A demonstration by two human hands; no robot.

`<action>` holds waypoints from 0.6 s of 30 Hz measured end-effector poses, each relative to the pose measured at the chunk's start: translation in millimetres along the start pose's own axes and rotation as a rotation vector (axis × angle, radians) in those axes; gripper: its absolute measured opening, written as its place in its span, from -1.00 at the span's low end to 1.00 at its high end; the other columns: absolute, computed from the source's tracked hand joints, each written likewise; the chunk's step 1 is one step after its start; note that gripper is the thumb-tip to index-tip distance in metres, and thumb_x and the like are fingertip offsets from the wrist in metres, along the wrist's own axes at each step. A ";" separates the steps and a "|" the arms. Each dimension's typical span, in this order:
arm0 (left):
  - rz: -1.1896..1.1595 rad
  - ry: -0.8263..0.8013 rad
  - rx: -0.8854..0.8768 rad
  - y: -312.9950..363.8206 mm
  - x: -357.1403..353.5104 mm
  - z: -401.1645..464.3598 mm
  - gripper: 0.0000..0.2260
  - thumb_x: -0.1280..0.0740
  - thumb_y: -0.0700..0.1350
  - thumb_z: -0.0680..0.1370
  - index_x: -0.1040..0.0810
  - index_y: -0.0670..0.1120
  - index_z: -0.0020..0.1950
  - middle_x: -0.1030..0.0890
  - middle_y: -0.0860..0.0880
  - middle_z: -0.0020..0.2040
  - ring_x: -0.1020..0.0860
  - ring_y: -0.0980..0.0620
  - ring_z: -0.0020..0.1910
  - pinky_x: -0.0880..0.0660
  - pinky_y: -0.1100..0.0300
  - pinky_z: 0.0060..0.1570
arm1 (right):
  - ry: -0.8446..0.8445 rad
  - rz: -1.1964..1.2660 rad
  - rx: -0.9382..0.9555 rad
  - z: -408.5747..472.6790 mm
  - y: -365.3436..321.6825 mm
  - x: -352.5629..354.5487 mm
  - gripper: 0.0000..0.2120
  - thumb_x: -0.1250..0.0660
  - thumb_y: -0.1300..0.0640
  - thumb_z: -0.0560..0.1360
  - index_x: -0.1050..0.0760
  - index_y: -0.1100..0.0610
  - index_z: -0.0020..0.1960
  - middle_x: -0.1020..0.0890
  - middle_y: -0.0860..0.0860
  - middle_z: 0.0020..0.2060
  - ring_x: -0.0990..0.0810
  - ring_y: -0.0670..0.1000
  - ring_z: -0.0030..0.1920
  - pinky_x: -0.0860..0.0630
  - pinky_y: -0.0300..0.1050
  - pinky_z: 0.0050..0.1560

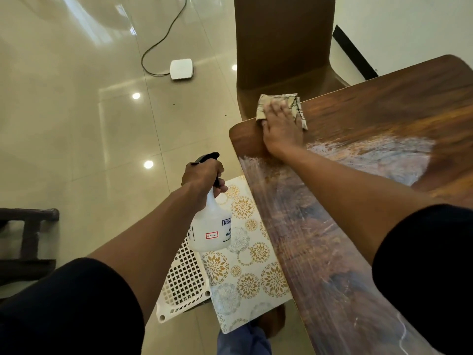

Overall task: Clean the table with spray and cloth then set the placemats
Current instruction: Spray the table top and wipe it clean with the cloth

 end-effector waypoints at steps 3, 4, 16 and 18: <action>0.002 -0.004 0.012 -1.7 -1.3 4.1 -0.89 -0.35 -0.26 0.56 -0.58 -0.06 -0.08 -0.55 -0.10 -0.36 -0.62 -0.10 -0.36 -0.43 0.18 -0.43 | 0.006 -0.034 -0.011 -5.5 -10.3 1.2 -0.48 0.04 -0.02 0.76 -0.01 -0.01 0.70 -0.02 -0.03 0.70 0.09 0.06 0.69 0.12 0.20 0.65; 0.005 -0.010 0.015 -1.9 -2.8 4.5 -0.90 -0.35 -0.26 0.55 -0.59 -0.07 -0.07 -0.56 -0.10 -0.36 -0.62 -0.10 -0.37 -0.43 0.19 -0.45 | -0.012 -0.060 0.062 -13.5 -24.8 -5.2 -0.48 0.05 -0.01 0.76 0.01 -0.02 0.70 -0.01 -0.03 0.70 0.09 0.06 0.69 0.11 0.20 0.65; 0.043 -0.086 0.004 11.1 -37.6 11.3 -0.86 -0.33 -0.27 0.56 -0.58 -0.05 -0.10 -0.53 -0.12 -0.34 -0.59 -0.12 -0.36 -0.38 0.21 -0.49 | -0.016 -0.043 0.073 -8.7 41.9 18.2 -0.47 0.08 -0.09 0.76 0.07 -0.11 0.70 0.05 -0.11 0.69 0.12 -0.02 0.68 0.06 0.13 0.64; 0.067 -0.108 0.010 12.1 -44.0 13.3 -0.94 -0.34 -0.26 0.55 -0.57 -0.15 -0.11 -0.54 -0.15 -0.32 -0.61 -0.13 -0.36 -0.37 0.26 -0.55 | 0.043 -0.041 -0.084 7.1 86.5 37.3 -0.46 0.09 -0.09 0.76 0.08 -0.07 0.71 0.06 -0.07 0.70 0.13 0.01 0.68 0.07 0.14 0.63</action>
Point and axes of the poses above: each hand's wrist, its own z-axis towards the middle knuckle, its own x-axis out of the back of the hand, y = z × x, the point moved 10 cm from there along z, towards the middle knuckle
